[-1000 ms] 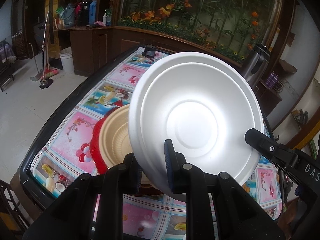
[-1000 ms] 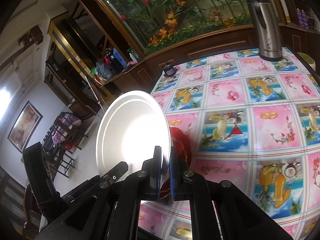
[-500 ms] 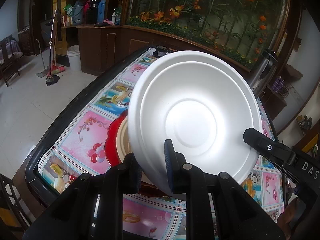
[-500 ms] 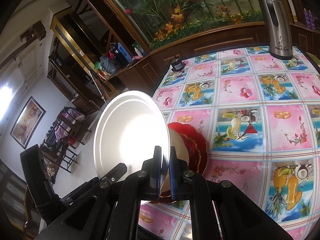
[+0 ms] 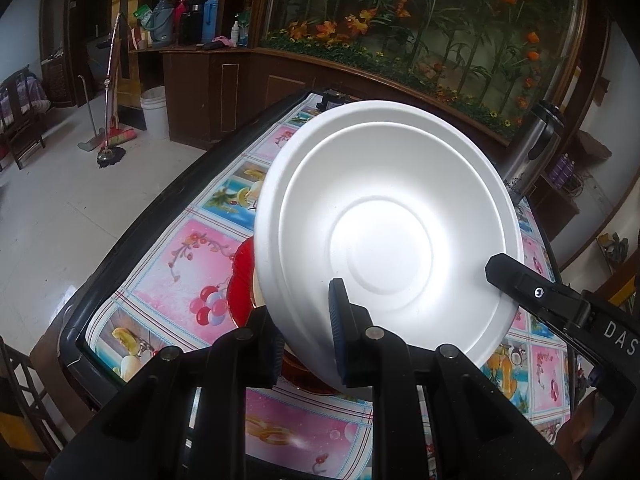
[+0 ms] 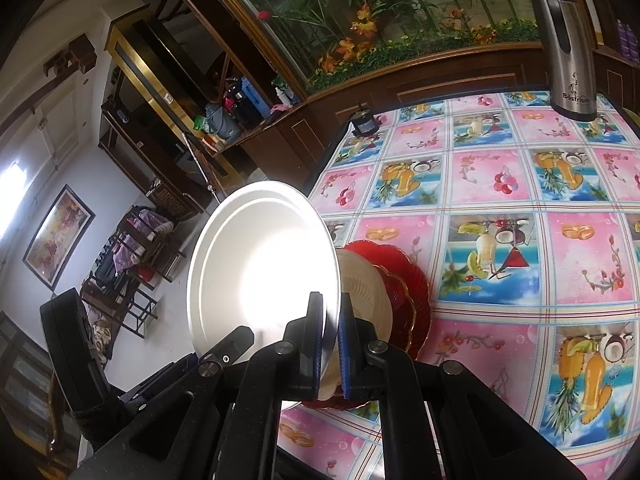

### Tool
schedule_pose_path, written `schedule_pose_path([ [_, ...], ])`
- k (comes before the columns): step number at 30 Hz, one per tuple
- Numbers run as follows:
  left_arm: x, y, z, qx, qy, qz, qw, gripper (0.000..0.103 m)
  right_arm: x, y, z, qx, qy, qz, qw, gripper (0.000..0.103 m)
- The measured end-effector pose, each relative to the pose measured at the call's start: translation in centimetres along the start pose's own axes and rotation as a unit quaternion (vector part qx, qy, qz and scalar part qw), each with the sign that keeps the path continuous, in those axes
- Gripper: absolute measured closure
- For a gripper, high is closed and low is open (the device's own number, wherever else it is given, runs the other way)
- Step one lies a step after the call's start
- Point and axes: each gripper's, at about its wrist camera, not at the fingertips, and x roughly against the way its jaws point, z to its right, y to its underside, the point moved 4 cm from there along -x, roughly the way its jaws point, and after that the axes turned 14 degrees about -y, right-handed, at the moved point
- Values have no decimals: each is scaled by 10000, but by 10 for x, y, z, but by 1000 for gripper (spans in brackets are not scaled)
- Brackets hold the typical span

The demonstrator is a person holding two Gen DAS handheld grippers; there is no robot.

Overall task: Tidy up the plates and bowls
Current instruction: 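Hold the white bowl tilted beside the stack with both grippers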

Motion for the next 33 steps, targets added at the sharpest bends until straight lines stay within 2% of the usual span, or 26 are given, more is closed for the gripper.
schedule_pose_path([
  [23, -16, 2, -14, 59, 11, -367, 9993, 85, -23, 5, -2, -43, -34, -266, 9996, 96],
  [29, -1, -22, -15, -65, 13, -178, 9998, 85, -21, -6, -12, 71, -56, -237, 9997, 96],
  [33, -9, -22, -15, -102, 8, -320, 9994, 85, -20, -14, -19, 140, -46, -193, 9997, 95],
])
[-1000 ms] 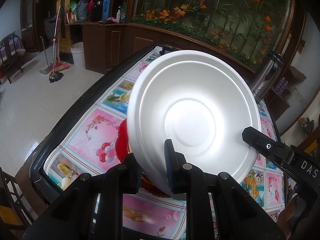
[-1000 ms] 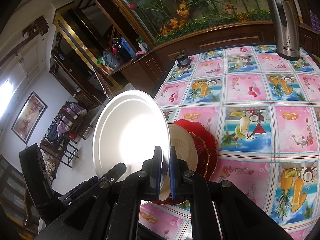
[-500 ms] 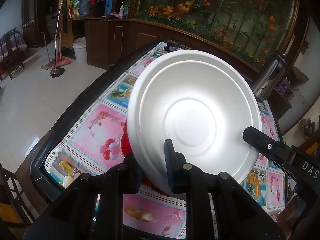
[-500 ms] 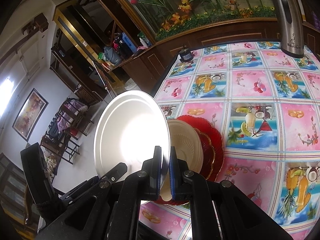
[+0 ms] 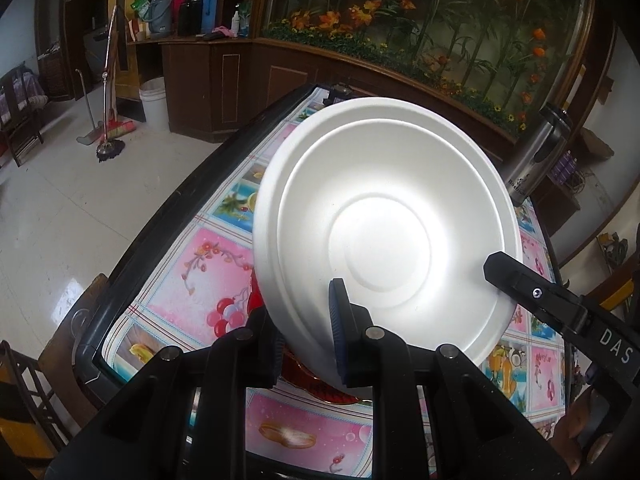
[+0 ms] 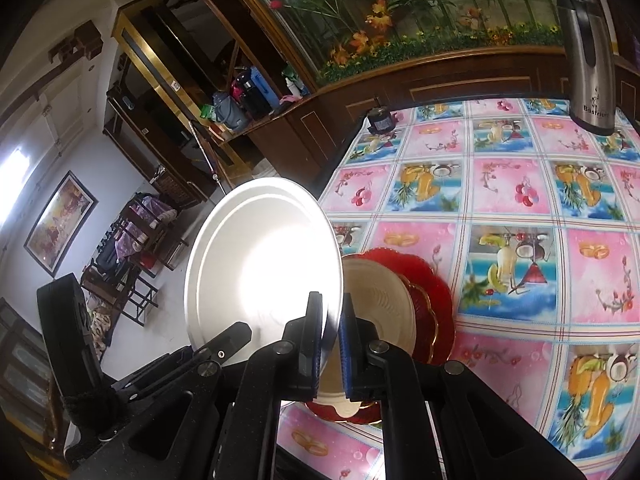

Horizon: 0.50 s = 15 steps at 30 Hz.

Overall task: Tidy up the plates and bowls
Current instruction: 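Hold the white bowl tilted beside the stack with both grippers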

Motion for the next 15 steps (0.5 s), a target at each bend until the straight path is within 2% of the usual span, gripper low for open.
schedule_pose_path([
  [7, -27, 18, 7, -85, -4, -391, 9992, 85, -14, 12, 25, -344, 4, -242, 9991, 95],
  [15, -34, 26, 14, -168, -79, -477, 9987, 85, -24, 23, 44, -519, 83, -414, 9978, 95],
])
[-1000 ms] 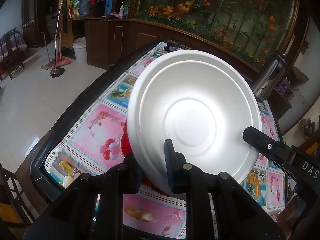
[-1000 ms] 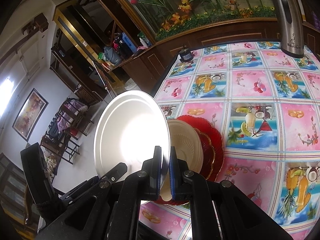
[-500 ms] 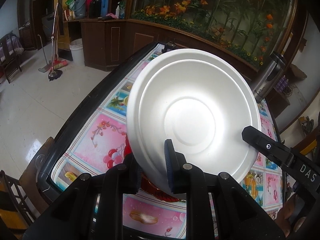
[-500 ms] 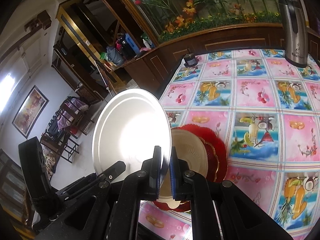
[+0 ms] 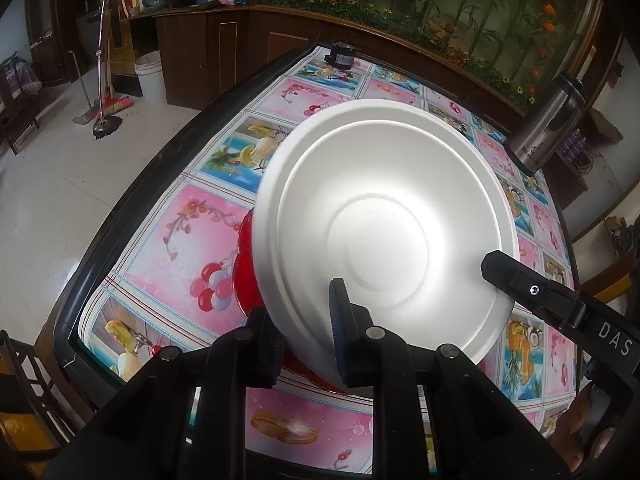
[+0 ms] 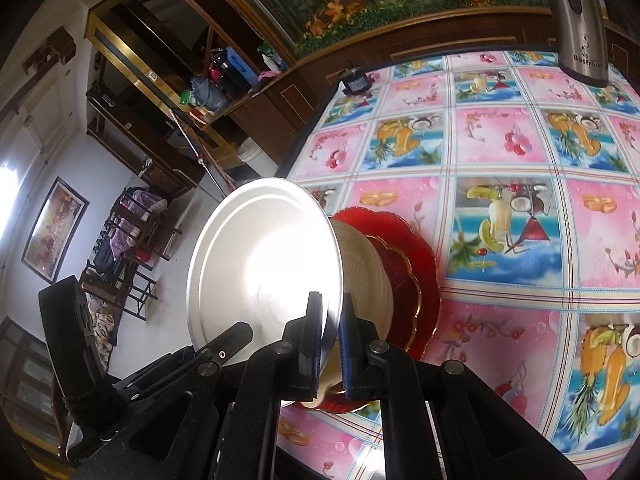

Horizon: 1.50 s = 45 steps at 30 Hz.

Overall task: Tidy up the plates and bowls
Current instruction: 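Hold the white bowl tilted beside the stack with both grippers, then lower the white bowl onto the tan plates and open both grippers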

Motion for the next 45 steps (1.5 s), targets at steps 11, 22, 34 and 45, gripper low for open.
schedule_pose_path([
  [11, 4, 3, 2, -65, -155, 192, 9997, 85, -7, 5, 7, 1, 112, -138, 9998, 91],
  [22, 10, 1, 2, -108, -296, 393, 9987, 54, -2, 3, 7, 12, 165, -40, 9999, 64],
  [34, 52, 17, -14, 50, -474, 1271, 9907, 28, 25, 7, -14, 327, -221, 310, 9987, 19],
  [45, 38, 55, -18, 40, -476, 1076, 9930, 20, 53, 52, -16, 1548, 375, 163, 9871, 0],
])
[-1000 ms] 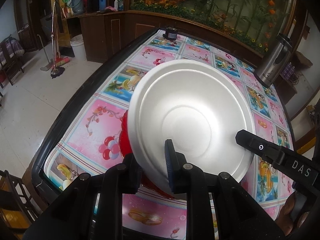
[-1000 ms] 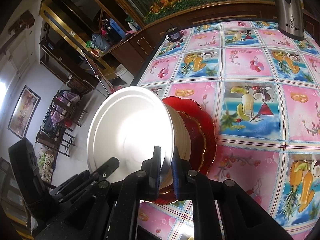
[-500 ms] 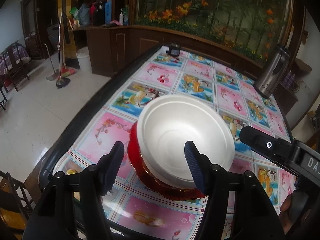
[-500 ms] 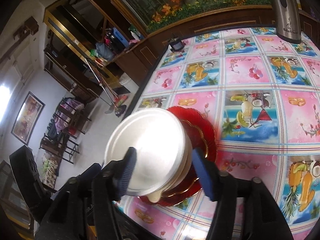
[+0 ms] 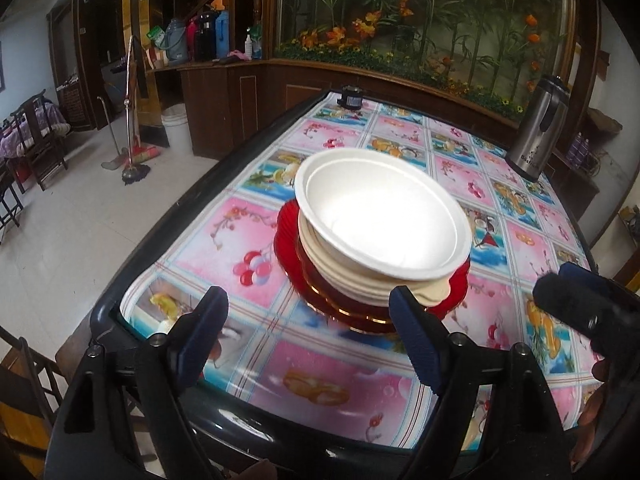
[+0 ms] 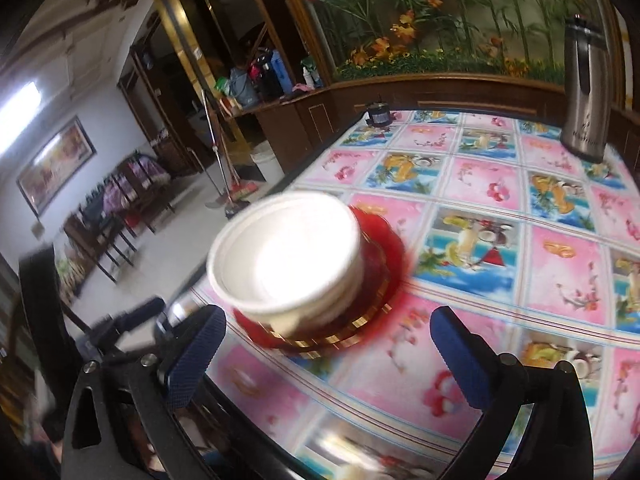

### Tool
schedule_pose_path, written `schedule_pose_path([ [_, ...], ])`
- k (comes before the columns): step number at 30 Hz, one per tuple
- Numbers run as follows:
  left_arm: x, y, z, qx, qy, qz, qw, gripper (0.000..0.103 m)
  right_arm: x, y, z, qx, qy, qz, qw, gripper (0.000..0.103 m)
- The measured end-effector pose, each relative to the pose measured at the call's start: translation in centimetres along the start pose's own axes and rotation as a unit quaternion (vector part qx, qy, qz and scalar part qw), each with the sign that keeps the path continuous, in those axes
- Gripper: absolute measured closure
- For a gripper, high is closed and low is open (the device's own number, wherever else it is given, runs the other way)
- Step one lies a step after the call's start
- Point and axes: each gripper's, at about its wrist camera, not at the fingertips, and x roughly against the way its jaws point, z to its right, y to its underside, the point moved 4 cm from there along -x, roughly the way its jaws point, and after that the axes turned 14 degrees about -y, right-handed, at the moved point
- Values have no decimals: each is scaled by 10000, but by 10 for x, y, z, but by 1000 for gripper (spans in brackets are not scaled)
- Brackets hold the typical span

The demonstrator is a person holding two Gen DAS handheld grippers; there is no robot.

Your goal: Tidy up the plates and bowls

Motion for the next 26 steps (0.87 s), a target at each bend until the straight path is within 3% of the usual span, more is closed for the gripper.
schedule_pose_path([
  [5, -2, 9, 5, -157, -36, -43, 9999, 20, 0, 24, 9, 270, 320, -169, 9990, 0],
  [13, -7, 13, 10, -278, 58, -241, 9993, 19, -3, 35, 17, 273, 387, -241, 9986, 0],
  [18, -13, 15, 18, -383, 355, -436, 9977, 0, -5, 36, 13, 376, 384, -273, 9982, 0],
  [21, -14, 14, 22, -430, 485, -433, 9970, 0, -8, 37, 11, 427, 387, -318, 9978, 0],
  [26, -6, 6, 20, -387, 396, -163, 9983, 0, -10, 36, 9, 458, 366, -336, 9977, 0],
])
